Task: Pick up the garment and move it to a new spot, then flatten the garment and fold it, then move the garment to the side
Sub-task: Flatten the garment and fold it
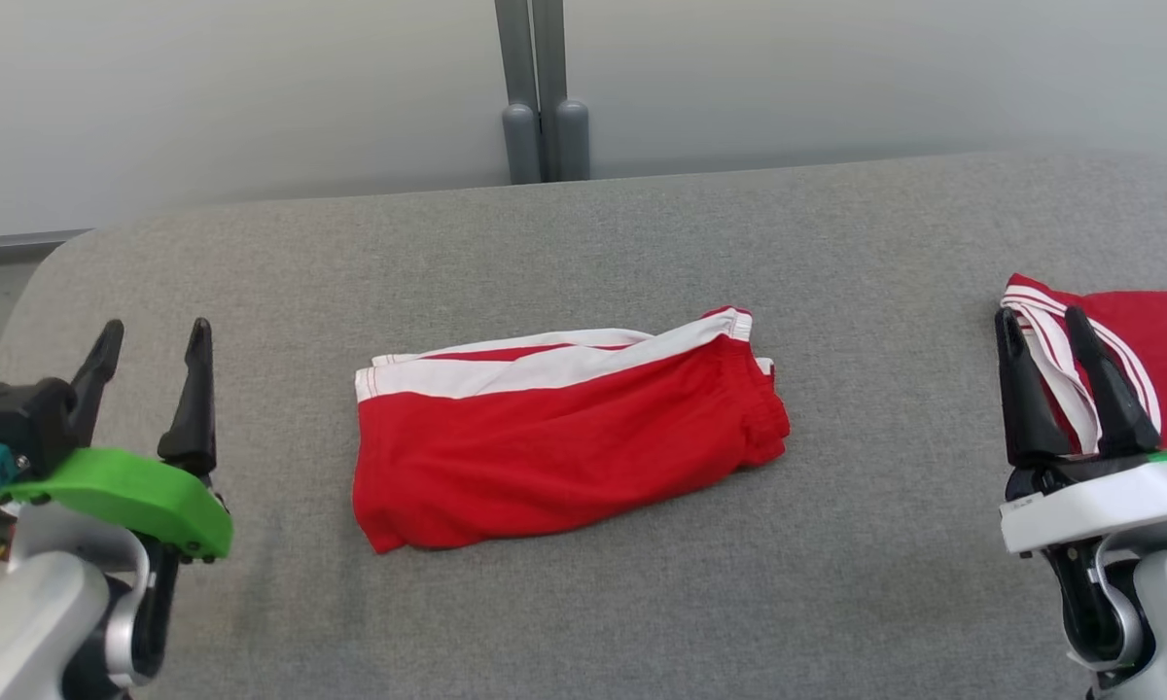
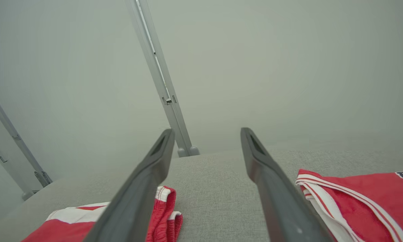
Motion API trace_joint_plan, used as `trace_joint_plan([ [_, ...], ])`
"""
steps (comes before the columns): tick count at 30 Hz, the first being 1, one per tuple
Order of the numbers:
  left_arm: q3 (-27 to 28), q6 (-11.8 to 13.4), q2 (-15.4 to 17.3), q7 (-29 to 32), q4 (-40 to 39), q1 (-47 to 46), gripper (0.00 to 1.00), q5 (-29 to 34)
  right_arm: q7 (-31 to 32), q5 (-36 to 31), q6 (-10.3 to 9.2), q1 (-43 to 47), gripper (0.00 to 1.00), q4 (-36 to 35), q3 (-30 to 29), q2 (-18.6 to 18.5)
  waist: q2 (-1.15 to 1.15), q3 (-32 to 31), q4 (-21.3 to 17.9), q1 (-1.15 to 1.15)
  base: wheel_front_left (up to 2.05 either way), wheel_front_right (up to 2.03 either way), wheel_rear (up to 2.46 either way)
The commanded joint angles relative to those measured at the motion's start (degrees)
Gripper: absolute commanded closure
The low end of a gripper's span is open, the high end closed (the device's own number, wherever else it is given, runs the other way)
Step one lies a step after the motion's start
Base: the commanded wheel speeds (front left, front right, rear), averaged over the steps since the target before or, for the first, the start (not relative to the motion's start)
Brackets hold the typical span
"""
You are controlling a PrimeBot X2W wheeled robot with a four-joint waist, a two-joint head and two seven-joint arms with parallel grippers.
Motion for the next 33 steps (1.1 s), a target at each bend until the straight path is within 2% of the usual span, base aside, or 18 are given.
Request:
trace_joint_plan([
  [1,2.1,1.2,-1.8,-0.5,-1.5,2.7,0.00,1.6,-0.1,-1.5,0.03,1.4,0.00,-0.2,-0.9,1.2,0.00,-0.2,0.6,0.00,0.00,0.00,0.00],
  [5,10.0,4.2,-6.7,-0.4,-5.6,10.2,0.00,8.8,-0.1,-3.5,0.03,2.8,0.00,0.4,-2.1,3.6,0.00,0.2,0.8,0.00,0.00,0.00,0.00],
  [9,16.0,3.5,-12.4,-0.4,-7.6,17.3,0.00,16.7,-0.1,-4.1,0.03,3.7,0.00,1.2,-2.7,5.3,0.00,0.2,0.8,0.00,0.00,0.00,0.00],
  [14,20.9,-0.4,-17.9,-0.4,-5.9,22.4,0.00,23.8,-0.1,-5.4,0.03,3.9,0.00,2.3,-2.3,5.2,0.00,0.3,1.0,0.00,0.00,0.00,0.00],
  [18,24.4,-4.2,-21.7,-0.4,-4.5,24.1,0.00,26.8,-0.1,-5.4,0.03,3.2,0.00,3.5,-1.7,4.8,0.00,0.3,1.5,0.00,0.00,0.00,0.00],
  [21,26.2,-6.5,-23.7,-0.4,-3.5,24.5,0.00,28.3,0.5,-4.3,0.03,1.9,0.00,5.6,0.6,4.2,0.00,0.1,1.8,0.00,0.00,0.00,0.00],
  [24,27.1,-8.5,-25.8,-0.4,-2.4,24.6,0.00,30.1,3.9,-3.3,0.03,-0.6,0.00,9.0,2.2,3.8,0.00,0.2,2.9,0.00,0.00,0.00,0.00],
  [30,27.8,-11.8,-28.8,-0.4,0.4,23.4,0.00,32.0,10.5,-3.2,0.03,-7.8,0.00,16.8,3.4,6.0,0.00,0.8,6.9,0.00,0.00,0.00,0.00],
  [33,28.2,-13.0,-29.9,-0.4,1.6,22.7,0.00,32.7,11.0,-3.9,0.03,-11.4,0.00,20.7,2.9,6.8,0.00,1.6,8.9,0.00,0.00,0.00,0.00],
])
